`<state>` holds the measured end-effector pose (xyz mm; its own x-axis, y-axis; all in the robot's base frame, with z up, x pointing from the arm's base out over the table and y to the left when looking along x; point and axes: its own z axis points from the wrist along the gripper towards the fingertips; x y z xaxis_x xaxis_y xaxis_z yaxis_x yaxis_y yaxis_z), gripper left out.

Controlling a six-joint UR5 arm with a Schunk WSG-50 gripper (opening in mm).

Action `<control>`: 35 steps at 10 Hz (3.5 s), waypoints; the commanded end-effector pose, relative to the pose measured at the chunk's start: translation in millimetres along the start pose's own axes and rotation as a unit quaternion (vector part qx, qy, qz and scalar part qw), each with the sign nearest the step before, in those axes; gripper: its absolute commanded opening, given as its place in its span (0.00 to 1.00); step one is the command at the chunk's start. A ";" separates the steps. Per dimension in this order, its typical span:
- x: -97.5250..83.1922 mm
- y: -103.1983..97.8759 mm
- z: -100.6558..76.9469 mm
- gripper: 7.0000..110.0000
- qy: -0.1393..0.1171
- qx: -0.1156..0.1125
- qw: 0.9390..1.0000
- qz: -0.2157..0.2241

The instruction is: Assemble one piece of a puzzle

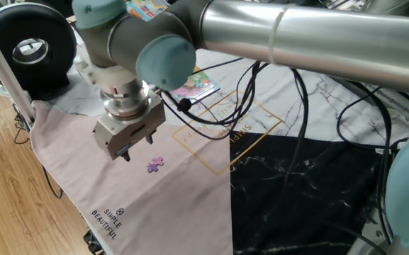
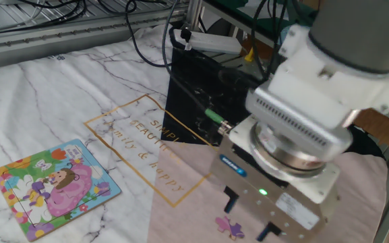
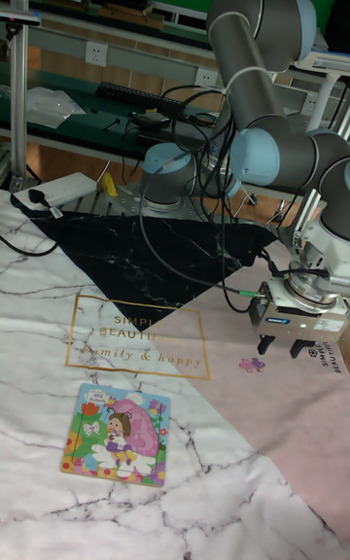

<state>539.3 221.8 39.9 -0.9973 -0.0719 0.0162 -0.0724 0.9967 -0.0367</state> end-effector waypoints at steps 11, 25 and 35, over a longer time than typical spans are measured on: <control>19.4 4.9 9.3 0.36 -0.005 -0.050 0.999 -0.011; 24.7 -24.4 47.8 0.57 -0.008 0.001 1.000 -0.012; 19.6 -5.6 46.4 0.57 -0.017 -0.017 1.000 0.004</control>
<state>516.1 214.9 -9.4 -0.9980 -0.0596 -0.0189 -0.0597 0.9982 0.0057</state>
